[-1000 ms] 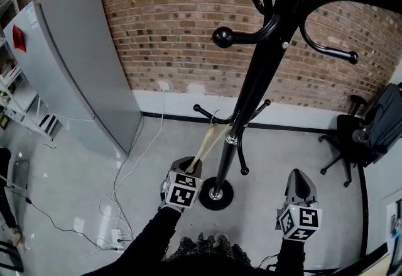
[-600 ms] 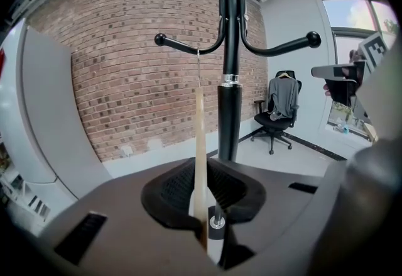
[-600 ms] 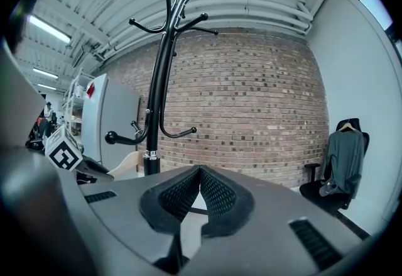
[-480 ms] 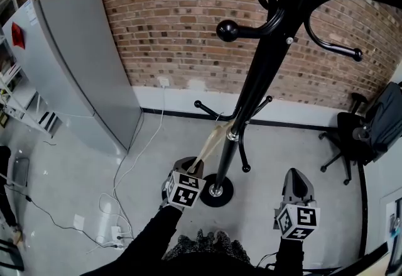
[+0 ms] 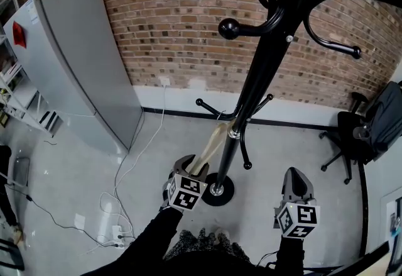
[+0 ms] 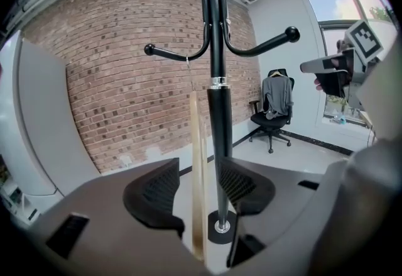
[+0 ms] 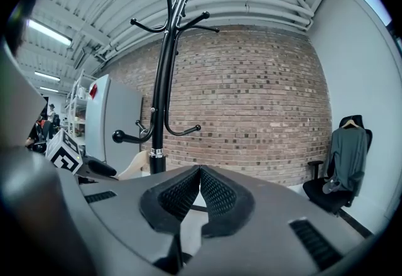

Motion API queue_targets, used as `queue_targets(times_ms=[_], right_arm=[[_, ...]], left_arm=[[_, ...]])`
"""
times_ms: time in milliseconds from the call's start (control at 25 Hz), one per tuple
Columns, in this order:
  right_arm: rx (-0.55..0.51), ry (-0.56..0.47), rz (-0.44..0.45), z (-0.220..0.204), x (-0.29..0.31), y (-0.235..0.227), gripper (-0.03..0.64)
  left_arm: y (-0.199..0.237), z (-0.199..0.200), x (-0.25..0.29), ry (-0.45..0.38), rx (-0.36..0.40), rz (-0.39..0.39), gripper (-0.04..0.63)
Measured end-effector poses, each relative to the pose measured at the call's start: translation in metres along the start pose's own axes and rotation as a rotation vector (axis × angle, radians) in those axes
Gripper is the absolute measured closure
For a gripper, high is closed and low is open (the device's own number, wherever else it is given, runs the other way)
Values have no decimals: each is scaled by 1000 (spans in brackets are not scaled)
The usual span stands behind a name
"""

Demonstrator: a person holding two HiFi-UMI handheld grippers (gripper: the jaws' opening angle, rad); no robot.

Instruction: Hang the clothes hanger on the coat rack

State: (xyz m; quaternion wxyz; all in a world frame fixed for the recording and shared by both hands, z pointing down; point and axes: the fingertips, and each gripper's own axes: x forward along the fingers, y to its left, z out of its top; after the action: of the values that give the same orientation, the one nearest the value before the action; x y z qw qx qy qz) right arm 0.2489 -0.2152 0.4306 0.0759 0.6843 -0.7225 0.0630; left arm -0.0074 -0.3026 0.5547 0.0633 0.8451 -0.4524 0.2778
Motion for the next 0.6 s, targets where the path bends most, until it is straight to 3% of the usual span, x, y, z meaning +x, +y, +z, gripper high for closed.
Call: queue_targets(times_ms=[240, 400, 600], right_arm=[[3, -7, 22, 1, 2, 8, 607], [5, -17, 28, 4, 2, 11, 607], [9, -43, 33, 15, 1, 18, 607]], left_arm=[[7, 17, -32, -50, 34, 7, 385], [15, 54, -69, -153, 52, 30, 385], [20, 98, -109, -311, 3, 10, 387]])
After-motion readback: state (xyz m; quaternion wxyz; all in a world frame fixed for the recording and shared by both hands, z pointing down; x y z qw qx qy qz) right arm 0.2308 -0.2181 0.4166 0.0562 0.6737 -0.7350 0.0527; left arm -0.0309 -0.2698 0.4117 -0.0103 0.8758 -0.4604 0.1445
